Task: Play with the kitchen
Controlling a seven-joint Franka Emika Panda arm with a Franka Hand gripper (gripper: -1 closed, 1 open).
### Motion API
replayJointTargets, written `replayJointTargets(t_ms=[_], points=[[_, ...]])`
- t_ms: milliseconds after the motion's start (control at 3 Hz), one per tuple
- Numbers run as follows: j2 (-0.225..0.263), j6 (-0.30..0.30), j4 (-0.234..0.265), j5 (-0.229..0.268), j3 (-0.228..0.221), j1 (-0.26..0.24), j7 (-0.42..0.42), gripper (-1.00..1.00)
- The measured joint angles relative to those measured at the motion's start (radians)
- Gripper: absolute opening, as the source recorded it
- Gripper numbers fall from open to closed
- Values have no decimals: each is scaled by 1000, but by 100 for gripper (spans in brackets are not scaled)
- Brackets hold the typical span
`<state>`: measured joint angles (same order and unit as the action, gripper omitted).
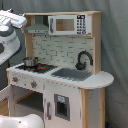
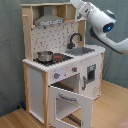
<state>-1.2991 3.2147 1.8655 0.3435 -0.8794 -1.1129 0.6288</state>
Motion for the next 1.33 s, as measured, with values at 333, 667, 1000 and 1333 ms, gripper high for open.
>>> replayJointTargets(t_ms=[333,667,1000,1333], points=[[-48,-43,-14,0,7,-21,-82,100],[-94,-92,-24,0,12,-39,-162,100],[-138,-146,-33,0,14,-55,-239,100],[-178,-203,-37,0,12,-69,-313,100]])
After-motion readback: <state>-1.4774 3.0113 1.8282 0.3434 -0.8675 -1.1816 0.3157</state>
